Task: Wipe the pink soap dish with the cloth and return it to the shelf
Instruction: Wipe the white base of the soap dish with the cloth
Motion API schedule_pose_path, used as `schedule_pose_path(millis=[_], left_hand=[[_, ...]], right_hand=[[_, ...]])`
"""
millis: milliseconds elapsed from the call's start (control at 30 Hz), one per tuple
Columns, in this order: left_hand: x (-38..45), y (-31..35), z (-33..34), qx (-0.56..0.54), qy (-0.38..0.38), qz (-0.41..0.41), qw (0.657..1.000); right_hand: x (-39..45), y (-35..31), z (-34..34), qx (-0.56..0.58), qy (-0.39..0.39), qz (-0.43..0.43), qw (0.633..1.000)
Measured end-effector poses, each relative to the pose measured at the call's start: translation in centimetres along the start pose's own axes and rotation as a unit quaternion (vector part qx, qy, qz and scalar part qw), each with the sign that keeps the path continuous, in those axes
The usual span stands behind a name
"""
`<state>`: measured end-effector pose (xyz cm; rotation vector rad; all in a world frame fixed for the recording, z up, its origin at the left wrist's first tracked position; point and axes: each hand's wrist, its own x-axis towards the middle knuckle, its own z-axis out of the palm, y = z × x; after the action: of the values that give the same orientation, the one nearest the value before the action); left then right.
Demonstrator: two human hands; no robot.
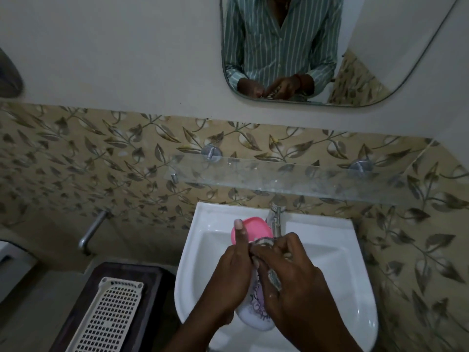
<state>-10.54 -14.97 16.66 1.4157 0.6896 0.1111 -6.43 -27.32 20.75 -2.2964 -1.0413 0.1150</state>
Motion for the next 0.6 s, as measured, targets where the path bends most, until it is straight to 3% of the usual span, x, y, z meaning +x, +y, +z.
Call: schedule_pose_path(millis=[133,300,467,600], left_hand=[[0.0,0.6,-1.3,-0.162,-0.085,-0.127,0.975],[-0.1,0.2,-1.9,-0.192,-0.100,-0.184,0.959],[-0.8,0.3,-1.7,-0.149,-0.098,-0.214,0.960],[-1.0,0.1,-1.5,-0.186,-0.080,-0.228,0.952]], right_hand=[[-0.8,0.1,0.3,-0.005,-0.006,-0.029,1.000],[-2.1,-0.6,1.6,-0.052,0.011,-0.109,0.993],[-2.8,-2.0,2.9,-0.098,-0.011,0.063,0.993],[-3.3,-2.7,2.1,-0.132,-0.034,0.096,0.986]])
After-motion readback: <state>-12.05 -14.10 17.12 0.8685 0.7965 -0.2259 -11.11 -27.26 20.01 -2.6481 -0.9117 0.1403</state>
